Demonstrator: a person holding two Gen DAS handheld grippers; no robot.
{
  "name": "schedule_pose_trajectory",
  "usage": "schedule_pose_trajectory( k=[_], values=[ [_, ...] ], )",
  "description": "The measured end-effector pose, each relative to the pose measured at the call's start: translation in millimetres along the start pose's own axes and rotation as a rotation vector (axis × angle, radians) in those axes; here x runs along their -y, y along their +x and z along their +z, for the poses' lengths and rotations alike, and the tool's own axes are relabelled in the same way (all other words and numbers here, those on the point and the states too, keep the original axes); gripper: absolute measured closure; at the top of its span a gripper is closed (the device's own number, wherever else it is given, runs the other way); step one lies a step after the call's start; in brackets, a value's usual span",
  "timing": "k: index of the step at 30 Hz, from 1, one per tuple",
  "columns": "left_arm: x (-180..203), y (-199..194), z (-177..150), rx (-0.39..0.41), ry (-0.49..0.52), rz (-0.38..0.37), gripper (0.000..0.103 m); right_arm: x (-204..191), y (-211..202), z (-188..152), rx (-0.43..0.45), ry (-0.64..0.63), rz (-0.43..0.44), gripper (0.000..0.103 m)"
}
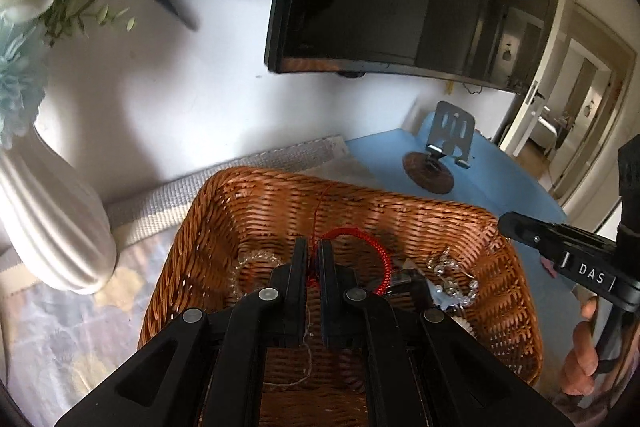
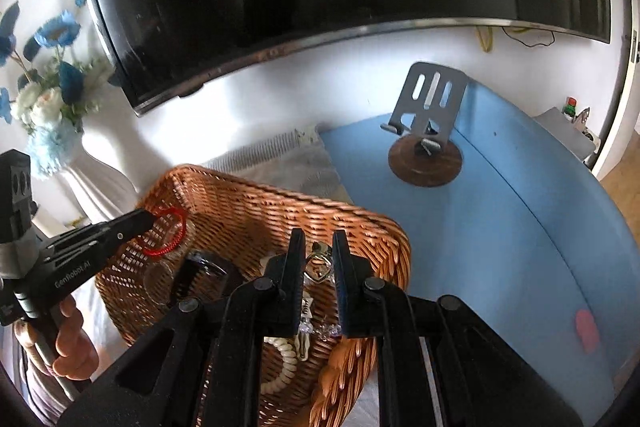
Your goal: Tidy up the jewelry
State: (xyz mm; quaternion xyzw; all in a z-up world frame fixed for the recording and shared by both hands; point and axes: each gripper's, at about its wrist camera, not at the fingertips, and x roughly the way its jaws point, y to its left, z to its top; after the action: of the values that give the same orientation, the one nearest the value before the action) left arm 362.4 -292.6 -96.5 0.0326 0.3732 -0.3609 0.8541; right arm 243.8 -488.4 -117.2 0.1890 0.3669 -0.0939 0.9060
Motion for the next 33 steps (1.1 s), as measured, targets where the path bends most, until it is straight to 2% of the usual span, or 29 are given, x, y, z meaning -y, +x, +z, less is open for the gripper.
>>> schedule_pose_trajectory(
  k=[8,11,13,14,15,17,20,26,28,32,33],
  values=[
    [-5,19,-5,-0.025,-0.027,0.002,0.099,-3,8,-3,-0.018,-0.015,-0.018,0.088],
    [-7,23,-7,-0.022,-0.045,-0.003,0.098,-3,10,-3,-0.022,-0.008,0.001,0.087],
    [-8,21,-6,-0.024,-0.063,-0.019,0.091,0,9,-3,-0.017,0.011,0.022,0.084],
    [-9,19,-6,-0.023,-0.072,-0.033,0.082,2,7,-2,-0.011,0.020,0.031,0.082],
    [-10,15,-6,-0.008,-0.081,-0.046,0.073,3,6,-1,-0.003,0.029,0.036,0.075],
    [-8,8,-4,0.014,-0.082,-0.034,0.064,6,-1,0,0.019,0.045,0.044,0.068],
    [-3,-8,-2,0.036,-0.081,-0.042,0.064,8,-11,3,0.027,0.069,0.069,0.068],
    [10,-73,-11,0.073,-0.048,-0.025,0.063,-4,-62,-2,0.069,0.071,0.108,0.068],
    [17,-110,-16,0.115,-0.042,-0.029,0.063,-17,-91,-5,0.096,0.058,0.131,0.068],
    [35,-176,-29,0.198,-0.010,0.009,0.049,-50,-145,-20,0.163,-0.008,0.120,0.063],
    [42,-197,-35,0.224,0.003,0.028,0.045,-58,-156,-25,0.178,-0.024,0.115,0.057]
  ],
)
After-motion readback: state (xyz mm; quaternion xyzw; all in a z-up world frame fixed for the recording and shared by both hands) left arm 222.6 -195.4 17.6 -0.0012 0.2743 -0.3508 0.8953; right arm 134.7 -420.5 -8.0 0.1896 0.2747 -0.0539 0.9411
